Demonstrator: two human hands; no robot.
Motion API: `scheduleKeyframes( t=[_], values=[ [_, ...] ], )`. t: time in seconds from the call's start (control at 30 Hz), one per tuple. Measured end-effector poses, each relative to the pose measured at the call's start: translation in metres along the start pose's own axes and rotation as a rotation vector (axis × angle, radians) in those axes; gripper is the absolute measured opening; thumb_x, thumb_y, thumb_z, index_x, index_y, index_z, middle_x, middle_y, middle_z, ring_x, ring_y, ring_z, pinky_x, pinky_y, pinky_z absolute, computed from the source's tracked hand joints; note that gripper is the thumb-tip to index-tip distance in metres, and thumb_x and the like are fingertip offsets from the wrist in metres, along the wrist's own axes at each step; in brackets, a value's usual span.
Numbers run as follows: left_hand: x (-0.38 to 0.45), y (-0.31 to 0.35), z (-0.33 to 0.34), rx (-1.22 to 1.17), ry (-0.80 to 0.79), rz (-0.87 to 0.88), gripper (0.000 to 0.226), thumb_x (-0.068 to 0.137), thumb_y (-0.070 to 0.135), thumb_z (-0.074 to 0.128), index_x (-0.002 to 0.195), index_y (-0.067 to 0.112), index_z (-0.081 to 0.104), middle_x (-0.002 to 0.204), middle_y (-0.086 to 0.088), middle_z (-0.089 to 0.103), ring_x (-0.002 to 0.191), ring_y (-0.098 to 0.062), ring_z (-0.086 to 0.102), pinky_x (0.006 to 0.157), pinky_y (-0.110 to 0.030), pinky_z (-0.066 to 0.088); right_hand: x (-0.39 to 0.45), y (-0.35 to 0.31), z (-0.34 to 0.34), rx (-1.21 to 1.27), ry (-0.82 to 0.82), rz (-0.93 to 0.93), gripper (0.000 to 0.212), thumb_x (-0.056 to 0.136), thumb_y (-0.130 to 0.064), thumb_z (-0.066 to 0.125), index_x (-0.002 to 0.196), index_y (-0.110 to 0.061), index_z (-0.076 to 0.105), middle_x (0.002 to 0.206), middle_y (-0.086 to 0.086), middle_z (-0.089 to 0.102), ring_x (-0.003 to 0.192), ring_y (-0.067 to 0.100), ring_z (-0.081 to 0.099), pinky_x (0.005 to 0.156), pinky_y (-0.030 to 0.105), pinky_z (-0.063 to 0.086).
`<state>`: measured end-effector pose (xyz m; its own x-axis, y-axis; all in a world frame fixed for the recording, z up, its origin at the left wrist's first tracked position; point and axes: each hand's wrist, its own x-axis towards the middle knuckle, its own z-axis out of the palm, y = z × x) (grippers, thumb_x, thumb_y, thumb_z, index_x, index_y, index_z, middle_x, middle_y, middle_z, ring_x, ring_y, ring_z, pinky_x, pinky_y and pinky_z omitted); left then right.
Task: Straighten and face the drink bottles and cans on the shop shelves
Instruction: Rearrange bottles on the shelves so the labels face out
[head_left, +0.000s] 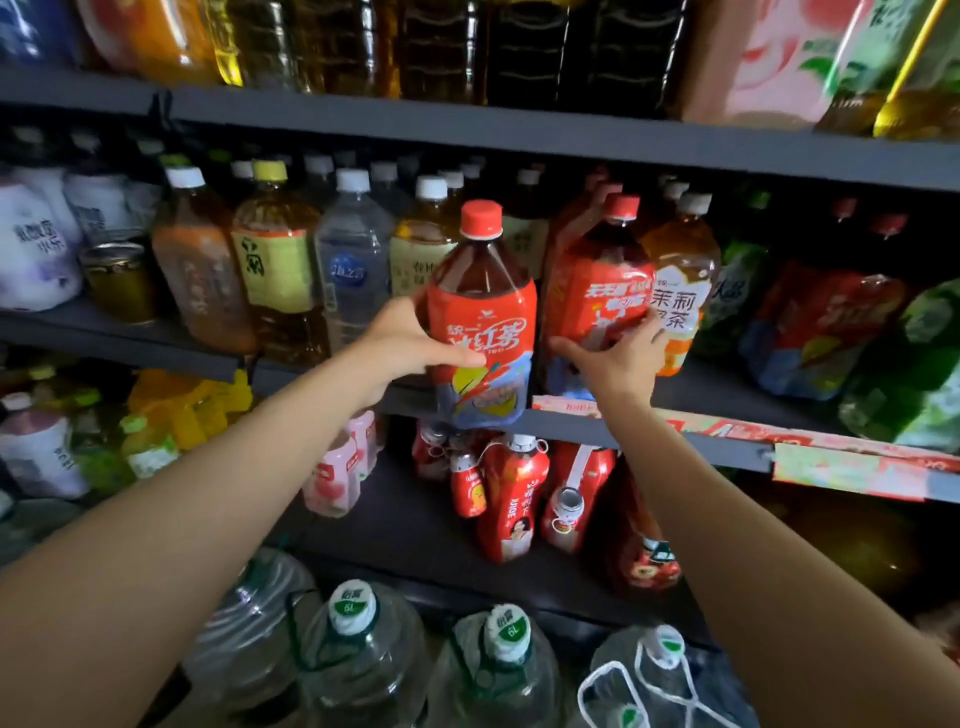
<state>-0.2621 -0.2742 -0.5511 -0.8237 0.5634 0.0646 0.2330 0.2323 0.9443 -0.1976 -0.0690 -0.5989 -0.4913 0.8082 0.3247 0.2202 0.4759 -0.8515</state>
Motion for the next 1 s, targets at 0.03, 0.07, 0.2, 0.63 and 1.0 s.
scheduleKeyframes(
  t=[0.03,0.07,0.2,0.63,1.0],
  values=[
    [-0.001,0.001,0.001,-0.018,0.012,0.011,0.052,0.065,0.008,0.082,0.104,0.025,0.053,0.084,0.017,0.059,0.075,0.005,0.054,0.052,-0.014,0.045,-0.003,-0.004,0.004,-0.012,0.042,0.002,0.103,0.063,-0.034,0.085,0.139,-0.002,0.024,0.137,0.017,0.035,0.130,0.030,0.033,0.102,0.041,0.031],
    [-0.002,0.001,0.002,-0.033,0.024,0.019,0.052,0.065,0.009,0.083,0.104,0.025,0.053,0.085,0.017,0.059,0.075,0.004,0.053,0.054,-0.016,0.044,-0.006,-0.008,0.007,-0.011,0.059,0.013,0.104,0.064,-0.035,0.084,0.140,-0.002,0.021,0.139,0.017,0.032,0.131,0.031,0.031,0.102,0.040,0.030],
    [-0.012,-0.001,0.003,-0.083,0.054,0.020,0.053,0.064,0.008,0.083,0.104,0.025,0.053,0.090,0.013,0.060,0.079,-0.001,0.055,0.060,-0.021,0.044,-0.017,-0.020,0.006,0.004,0.050,0.046,0.099,0.074,-0.029,0.078,0.143,-0.001,0.014,0.145,0.018,0.023,0.135,0.032,0.026,0.106,0.036,0.025],
    [-0.059,-0.014,-0.034,0.016,-0.051,-0.050,0.046,0.067,0.016,0.083,0.098,0.028,0.051,0.084,0.017,0.058,0.075,0.002,0.055,0.058,-0.021,0.046,-0.118,-0.050,-0.008,0.427,-0.687,-0.092,0.058,0.082,-0.023,0.070,0.132,-0.017,0.040,0.118,0.004,0.060,0.108,0.013,0.060,0.085,0.022,0.052],
    [-0.089,-0.017,-0.071,0.048,0.002,-0.104,0.052,0.063,0.026,0.084,0.108,0.022,0.058,0.096,0.007,0.065,0.089,-0.013,0.061,0.072,-0.031,0.050,-0.149,-0.072,0.013,0.472,-0.843,-0.093,0.082,0.074,0.002,0.074,0.139,-0.012,0.026,0.127,0.006,0.054,0.107,0.011,0.058,0.081,0.016,0.053]
  ],
)
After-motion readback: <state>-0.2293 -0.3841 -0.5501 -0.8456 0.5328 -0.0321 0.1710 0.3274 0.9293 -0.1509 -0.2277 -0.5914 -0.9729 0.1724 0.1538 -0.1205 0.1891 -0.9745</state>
